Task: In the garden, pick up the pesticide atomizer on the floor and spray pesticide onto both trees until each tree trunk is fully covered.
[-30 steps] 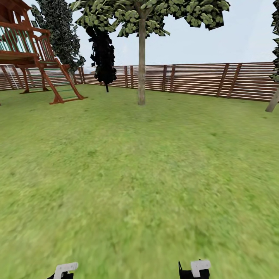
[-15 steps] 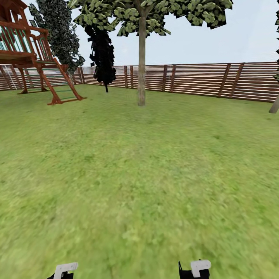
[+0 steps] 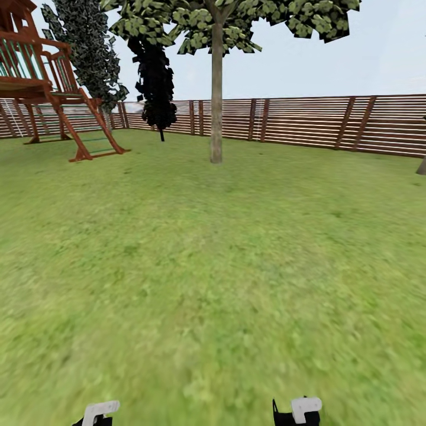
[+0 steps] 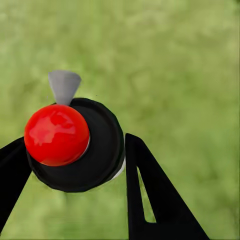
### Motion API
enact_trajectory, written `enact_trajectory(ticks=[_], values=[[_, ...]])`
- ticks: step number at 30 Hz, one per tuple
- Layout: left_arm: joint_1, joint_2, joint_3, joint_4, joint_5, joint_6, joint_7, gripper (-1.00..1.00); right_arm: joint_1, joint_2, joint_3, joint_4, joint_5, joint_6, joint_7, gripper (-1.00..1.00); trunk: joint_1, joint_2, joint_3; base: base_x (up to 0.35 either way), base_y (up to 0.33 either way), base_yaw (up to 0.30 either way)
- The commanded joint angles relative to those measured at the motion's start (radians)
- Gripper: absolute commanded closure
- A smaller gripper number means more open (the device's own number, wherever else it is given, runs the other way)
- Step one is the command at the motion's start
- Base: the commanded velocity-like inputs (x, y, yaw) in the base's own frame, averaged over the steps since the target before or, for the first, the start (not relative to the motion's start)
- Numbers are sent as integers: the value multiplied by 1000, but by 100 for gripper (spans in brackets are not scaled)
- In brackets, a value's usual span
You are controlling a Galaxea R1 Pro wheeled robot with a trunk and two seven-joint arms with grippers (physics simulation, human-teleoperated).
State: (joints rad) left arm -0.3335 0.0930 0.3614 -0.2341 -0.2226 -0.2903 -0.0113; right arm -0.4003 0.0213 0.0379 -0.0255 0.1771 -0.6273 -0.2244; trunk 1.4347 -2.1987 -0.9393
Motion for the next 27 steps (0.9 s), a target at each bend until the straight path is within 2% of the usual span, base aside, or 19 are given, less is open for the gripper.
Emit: enact_trajectory(ticks=[1, 27], values=[[-1, 0, 8, 1, -11, -4, -1, 100, -1, 0, 4, 1, 8, 0, -10, -100, 0, 0, -1, 339, 0, 0], [-1, 1, 8, 1, -11, -4, -1, 100, -1, 0, 4, 1, 8, 0, -10, -100, 0, 0, -1, 339, 0, 0]])
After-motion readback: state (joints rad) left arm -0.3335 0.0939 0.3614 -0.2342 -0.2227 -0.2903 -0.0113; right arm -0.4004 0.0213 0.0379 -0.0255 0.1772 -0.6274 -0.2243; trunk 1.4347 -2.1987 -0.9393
